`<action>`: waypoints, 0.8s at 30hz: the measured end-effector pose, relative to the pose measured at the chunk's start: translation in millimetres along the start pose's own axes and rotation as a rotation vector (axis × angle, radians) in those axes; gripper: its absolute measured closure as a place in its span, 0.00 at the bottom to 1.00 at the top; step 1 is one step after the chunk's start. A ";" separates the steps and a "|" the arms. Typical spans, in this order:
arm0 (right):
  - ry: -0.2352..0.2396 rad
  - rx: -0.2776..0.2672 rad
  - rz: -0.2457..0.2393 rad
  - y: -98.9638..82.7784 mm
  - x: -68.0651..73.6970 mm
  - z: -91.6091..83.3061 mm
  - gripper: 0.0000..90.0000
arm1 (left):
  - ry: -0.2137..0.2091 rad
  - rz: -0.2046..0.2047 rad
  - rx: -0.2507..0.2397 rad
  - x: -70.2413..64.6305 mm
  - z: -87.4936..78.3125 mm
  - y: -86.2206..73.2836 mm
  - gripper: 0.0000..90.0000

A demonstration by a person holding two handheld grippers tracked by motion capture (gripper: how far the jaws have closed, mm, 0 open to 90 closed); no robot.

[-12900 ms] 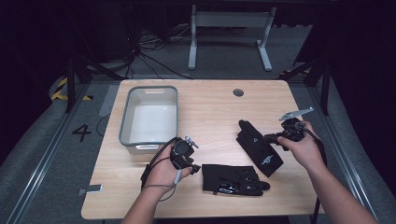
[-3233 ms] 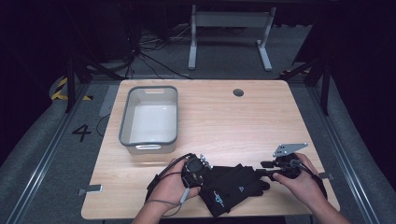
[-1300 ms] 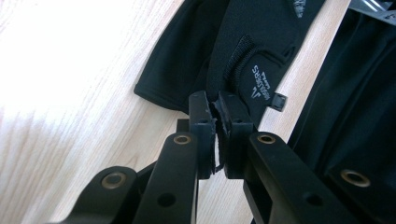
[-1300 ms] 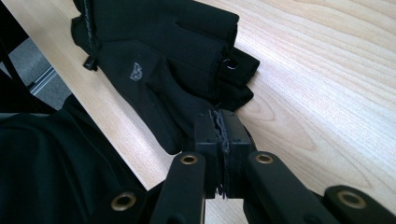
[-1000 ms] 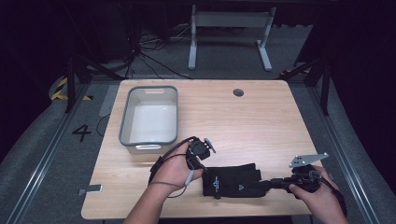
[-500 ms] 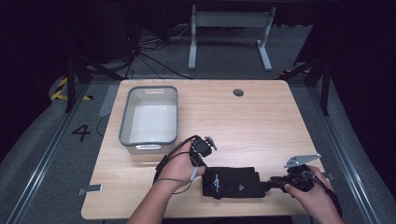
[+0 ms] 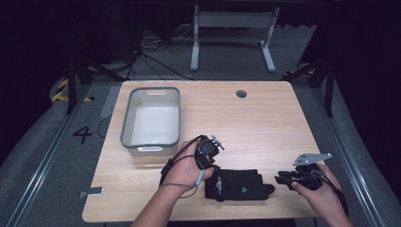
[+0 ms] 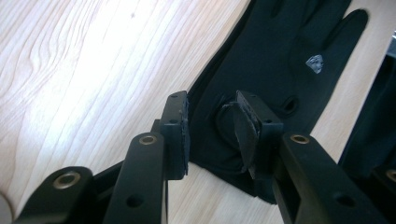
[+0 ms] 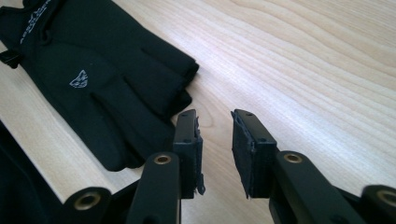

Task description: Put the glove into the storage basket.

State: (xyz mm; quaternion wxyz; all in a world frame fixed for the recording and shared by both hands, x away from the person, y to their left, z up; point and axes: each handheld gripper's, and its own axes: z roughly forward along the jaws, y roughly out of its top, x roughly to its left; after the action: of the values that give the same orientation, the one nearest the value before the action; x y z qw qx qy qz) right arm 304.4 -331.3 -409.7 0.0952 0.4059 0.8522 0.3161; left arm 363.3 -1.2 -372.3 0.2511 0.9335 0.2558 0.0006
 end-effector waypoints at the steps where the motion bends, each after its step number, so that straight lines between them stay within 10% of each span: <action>1: -0.002 -0.004 0.005 -0.4 -2.4 0.3 0.78 | -0.004 0.004 -0.004 -1.7 0.0 1.2 0.71; 14: 0.003 -0.022 0.027 -5.1 -24.0 4.2 0.71 | -0.070 0.147 0.007 -30.4 24.3 19.8 0.60; 24: 0.020 -0.028 0.039 -5.5 -23.4 2.4 0.73 | -0.108 0.163 0.033 -37.1 57.6 24.5 0.54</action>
State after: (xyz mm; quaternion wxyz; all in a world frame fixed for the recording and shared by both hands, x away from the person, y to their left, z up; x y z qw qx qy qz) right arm 317.3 -350.4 -417.2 0.0859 0.4178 0.8406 0.3337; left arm 350.2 -64.1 -406.4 0.2483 0.9539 0.1652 -0.0338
